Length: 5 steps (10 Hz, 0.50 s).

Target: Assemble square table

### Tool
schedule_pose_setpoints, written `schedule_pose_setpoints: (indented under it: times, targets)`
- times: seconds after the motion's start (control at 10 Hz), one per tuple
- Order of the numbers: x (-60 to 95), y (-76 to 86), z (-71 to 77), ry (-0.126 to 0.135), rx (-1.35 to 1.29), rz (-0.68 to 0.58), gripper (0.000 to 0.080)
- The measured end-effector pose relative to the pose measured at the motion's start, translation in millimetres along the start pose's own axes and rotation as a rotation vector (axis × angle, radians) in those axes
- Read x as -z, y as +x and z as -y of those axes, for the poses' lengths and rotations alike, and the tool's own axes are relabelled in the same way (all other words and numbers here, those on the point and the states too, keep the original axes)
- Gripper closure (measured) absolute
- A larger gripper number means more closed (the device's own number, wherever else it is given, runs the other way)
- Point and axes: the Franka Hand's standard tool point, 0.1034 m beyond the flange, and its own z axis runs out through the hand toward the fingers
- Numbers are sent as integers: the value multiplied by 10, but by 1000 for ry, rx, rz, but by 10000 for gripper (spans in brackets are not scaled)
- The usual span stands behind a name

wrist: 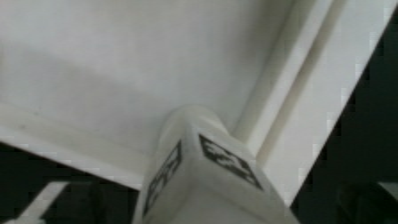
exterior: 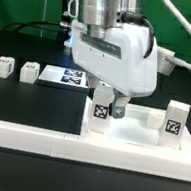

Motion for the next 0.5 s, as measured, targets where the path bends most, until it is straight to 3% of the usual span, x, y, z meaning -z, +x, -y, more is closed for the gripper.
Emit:
schedule_pose_setpoints:
  times: [0.2, 0.5]
  targets:
    - [-2, 6, -5, -2, 112, -2, 151]
    - [-1, -13, 12, -30, 623, -18, 150]
